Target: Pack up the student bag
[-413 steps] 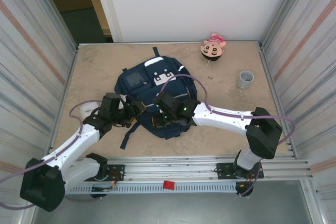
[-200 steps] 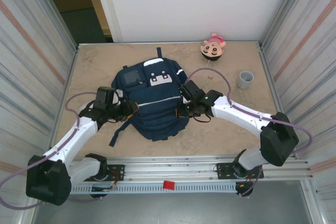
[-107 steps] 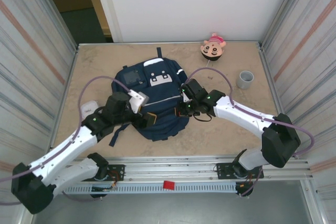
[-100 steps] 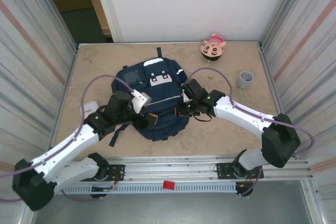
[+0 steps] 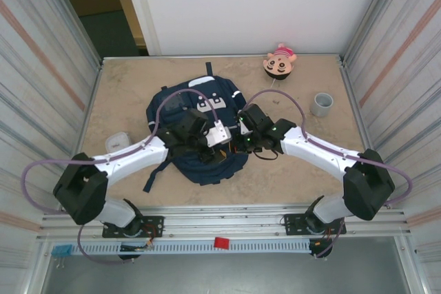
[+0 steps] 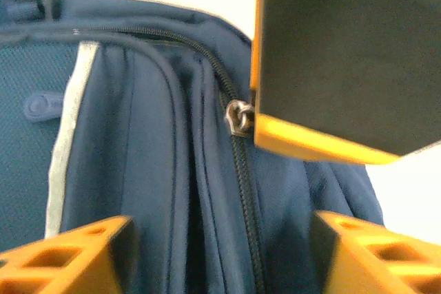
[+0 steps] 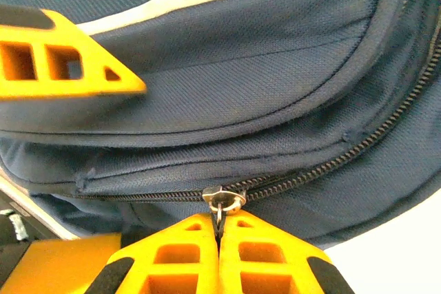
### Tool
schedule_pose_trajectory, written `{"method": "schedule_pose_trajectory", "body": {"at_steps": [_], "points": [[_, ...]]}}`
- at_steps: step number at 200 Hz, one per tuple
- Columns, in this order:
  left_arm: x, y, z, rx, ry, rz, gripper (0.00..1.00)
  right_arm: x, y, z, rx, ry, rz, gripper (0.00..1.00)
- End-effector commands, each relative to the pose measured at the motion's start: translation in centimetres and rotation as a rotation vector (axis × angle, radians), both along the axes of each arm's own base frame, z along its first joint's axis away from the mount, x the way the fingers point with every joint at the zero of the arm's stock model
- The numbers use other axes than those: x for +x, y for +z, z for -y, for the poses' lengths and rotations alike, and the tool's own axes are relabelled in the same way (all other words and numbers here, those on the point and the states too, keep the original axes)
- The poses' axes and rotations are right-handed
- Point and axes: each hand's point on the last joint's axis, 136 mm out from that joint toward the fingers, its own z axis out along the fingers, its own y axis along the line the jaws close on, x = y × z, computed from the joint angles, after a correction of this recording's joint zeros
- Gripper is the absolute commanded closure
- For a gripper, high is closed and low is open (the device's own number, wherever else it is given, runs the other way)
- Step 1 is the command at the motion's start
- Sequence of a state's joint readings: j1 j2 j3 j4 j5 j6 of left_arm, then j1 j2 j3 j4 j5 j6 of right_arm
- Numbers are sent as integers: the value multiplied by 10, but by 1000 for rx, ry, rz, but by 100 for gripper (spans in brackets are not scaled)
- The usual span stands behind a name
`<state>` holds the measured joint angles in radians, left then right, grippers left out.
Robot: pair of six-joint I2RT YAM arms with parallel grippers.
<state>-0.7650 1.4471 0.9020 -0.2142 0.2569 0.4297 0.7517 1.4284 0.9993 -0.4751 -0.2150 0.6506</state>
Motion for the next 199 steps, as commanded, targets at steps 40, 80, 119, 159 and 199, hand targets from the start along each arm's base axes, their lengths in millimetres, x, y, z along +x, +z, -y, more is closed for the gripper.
{"method": "schedule_pose_trajectory", "body": {"at_steps": [40,80,119,159,199], "points": [[-9,14,-12,27,-90,148,92,31,1,55,-51,-200,20,100],[-23,28,-26,-7,-137,175,94,60,-7,104,-143,-327,25,100],[-54,48,-20,-91,-288,152,94,98,-3,114,-134,-350,62,100],[-90,68,-19,-179,-449,122,95,143,-13,112,-102,-371,83,100],[-109,75,-25,-214,-518,143,95,174,-17,113,-66,-392,109,100]]}}
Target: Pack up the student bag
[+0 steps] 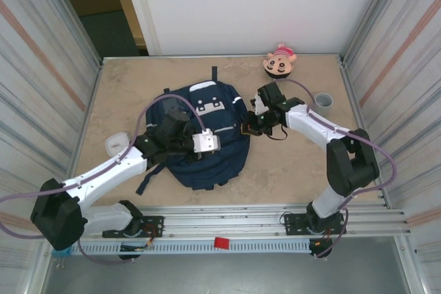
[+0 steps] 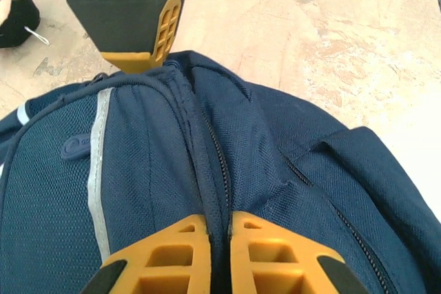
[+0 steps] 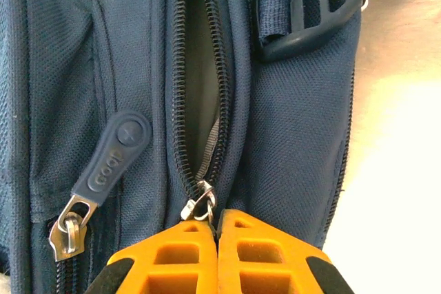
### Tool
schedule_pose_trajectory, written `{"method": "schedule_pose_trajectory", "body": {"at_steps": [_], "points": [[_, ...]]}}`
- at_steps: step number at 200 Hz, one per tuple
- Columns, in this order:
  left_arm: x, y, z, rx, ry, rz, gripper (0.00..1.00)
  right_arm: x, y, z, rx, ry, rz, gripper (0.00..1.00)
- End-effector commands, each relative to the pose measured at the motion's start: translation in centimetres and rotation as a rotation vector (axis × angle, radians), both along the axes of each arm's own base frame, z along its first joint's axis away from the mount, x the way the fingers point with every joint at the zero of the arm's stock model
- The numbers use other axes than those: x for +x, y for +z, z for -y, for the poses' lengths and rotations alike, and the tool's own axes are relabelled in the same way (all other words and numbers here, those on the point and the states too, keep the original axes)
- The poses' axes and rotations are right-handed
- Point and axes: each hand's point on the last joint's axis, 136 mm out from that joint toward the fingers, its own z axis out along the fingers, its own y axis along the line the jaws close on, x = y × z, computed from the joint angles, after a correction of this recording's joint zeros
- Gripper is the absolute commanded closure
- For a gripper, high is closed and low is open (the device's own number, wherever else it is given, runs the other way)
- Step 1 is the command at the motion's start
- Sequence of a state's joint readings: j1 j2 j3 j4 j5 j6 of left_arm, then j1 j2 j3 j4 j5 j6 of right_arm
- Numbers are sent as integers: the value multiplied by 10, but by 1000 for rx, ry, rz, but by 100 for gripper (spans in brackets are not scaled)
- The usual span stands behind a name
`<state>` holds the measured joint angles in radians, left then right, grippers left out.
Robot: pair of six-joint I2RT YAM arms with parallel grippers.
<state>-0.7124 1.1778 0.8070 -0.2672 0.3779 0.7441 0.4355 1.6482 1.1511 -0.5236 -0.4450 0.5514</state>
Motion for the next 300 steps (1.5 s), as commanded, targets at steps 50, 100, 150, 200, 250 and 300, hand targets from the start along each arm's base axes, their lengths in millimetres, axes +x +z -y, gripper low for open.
{"method": "schedule_pose_trajectory", "body": {"at_steps": [50,100,150,200,250,300], "points": [[-73,23,-4,-110,-248,-80,95,95,18,55,-85,-226,296,100],[-42,49,-8,-231,-127,-99,96,51,57,65,-50,-220,366,54],[-35,55,-19,-260,-124,-91,95,-6,65,74,1,-230,368,44],[11,86,-26,-299,120,-49,95,-40,61,71,41,-270,358,39],[75,187,-57,-335,293,80,98,-52,72,72,75,-320,448,36],[128,246,-69,-342,349,236,99,-53,83,63,111,-332,501,26]]}}
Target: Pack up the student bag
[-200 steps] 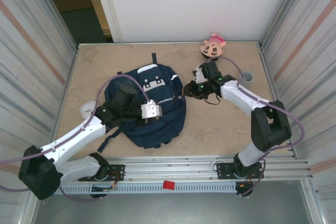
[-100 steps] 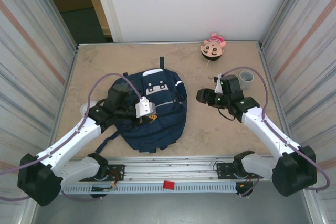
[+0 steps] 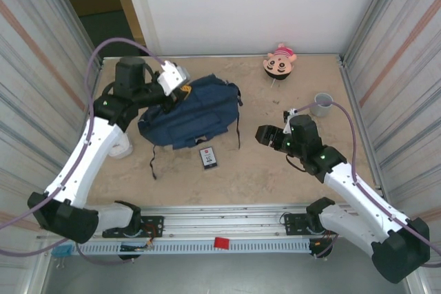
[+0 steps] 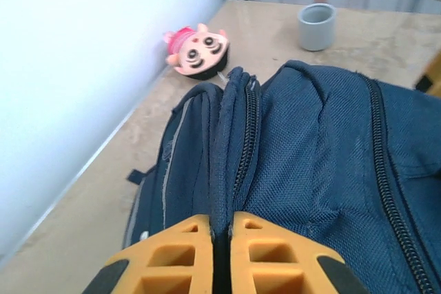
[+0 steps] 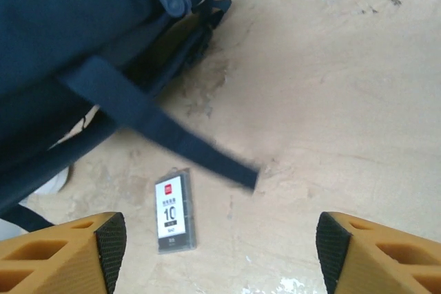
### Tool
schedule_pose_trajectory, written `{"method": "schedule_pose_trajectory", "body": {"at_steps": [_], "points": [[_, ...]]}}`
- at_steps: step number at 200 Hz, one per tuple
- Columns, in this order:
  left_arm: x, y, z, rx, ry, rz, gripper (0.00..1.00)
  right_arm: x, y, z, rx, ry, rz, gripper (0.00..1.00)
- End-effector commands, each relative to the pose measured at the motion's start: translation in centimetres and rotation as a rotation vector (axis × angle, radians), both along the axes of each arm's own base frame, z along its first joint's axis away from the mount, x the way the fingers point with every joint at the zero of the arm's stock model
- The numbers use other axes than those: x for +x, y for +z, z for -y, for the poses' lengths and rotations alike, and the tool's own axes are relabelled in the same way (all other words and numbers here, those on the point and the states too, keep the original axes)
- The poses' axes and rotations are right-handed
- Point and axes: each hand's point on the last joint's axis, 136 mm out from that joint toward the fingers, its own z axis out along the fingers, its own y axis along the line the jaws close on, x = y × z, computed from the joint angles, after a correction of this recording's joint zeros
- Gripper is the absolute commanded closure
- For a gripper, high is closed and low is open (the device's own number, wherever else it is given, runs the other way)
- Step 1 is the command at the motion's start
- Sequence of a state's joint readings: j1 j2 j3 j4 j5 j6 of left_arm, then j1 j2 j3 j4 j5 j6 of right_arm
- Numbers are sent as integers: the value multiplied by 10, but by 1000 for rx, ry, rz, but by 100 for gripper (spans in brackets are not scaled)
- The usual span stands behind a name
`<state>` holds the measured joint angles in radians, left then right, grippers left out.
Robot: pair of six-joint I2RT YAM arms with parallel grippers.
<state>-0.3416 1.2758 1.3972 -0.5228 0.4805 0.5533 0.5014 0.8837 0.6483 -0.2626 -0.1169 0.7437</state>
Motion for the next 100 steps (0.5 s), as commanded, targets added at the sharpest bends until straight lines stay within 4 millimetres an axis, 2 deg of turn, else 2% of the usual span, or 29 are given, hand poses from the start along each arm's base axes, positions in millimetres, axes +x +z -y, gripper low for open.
{"method": "schedule_pose_trajectory", "body": {"at_steps": [1,19,35,42,74,100], "points": [[17,66,2,-47,-7,216,99,6,6,-2,15,-35,33,26],[30,67,4,-47,10,208,99,1,1,-15,-43,3,33,26],[41,61,3,-43,34,189,99,-6,-12,-26,-179,28,30,26],[45,59,2,-47,48,179,99,-9,-25,-35,-247,52,7,26],[62,54,-12,-75,108,141,100,-20,-62,-89,-448,167,-10,15],[73,57,-29,-108,155,130,100,-13,-92,-136,-585,237,-7,12]]}}
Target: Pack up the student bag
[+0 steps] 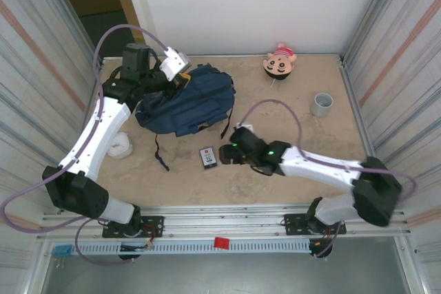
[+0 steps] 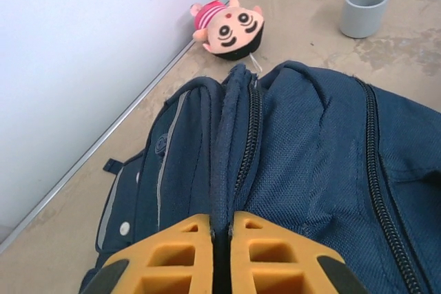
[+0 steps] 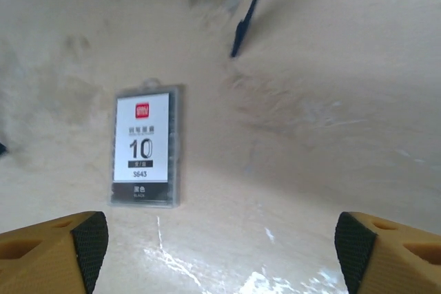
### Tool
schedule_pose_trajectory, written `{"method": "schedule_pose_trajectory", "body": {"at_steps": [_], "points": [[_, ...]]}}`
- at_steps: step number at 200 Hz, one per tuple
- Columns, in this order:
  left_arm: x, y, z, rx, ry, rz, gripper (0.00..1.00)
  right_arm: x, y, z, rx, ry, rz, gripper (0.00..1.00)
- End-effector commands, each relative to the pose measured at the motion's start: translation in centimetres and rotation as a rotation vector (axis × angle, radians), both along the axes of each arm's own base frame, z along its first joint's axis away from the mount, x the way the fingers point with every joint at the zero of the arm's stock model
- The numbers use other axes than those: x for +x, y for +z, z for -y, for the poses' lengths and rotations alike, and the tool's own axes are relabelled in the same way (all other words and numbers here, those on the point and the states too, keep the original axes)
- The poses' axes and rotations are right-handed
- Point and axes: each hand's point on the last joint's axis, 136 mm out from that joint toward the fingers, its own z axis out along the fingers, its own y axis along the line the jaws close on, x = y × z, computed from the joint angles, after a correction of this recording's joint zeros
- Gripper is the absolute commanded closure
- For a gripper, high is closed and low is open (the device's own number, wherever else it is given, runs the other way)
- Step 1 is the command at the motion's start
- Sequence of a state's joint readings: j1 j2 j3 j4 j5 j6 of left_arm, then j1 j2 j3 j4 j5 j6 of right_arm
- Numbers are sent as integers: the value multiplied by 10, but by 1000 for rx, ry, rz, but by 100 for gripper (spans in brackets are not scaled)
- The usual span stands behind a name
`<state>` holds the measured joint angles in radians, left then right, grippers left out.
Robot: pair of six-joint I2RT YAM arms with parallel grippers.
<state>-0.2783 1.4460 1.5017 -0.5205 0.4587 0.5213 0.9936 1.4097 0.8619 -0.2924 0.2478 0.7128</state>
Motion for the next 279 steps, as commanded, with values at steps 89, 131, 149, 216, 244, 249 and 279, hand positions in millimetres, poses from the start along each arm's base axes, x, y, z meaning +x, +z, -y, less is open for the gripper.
{"method": "schedule_pose_trajectory", "body": {"at_steps": [89,131,149,216,244,249,279], "points": [[26,85,-28,-196,68,197,100,44,-89,-93,-240,113,-53,14],[29,83,-26,-210,65,189,100,12,-111,-62,-336,122,-173,29],[29,81,-25,-213,56,180,100,0,-112,-37,-378,93,-192,36],[10,60,-12,-221,-27,138,100,5,-98,82,-434,-118,-282,42],[-20,51,11,-216,-160,129,100,20,-96,130,-392,-240,-337,41],[-28,48,17,-212,-199,129,100,23,-95,138,-385,-262,-341,41],[-89,20,52,-162,-432,128,100,38,-88,175,-312,-371,-365,40]]}}
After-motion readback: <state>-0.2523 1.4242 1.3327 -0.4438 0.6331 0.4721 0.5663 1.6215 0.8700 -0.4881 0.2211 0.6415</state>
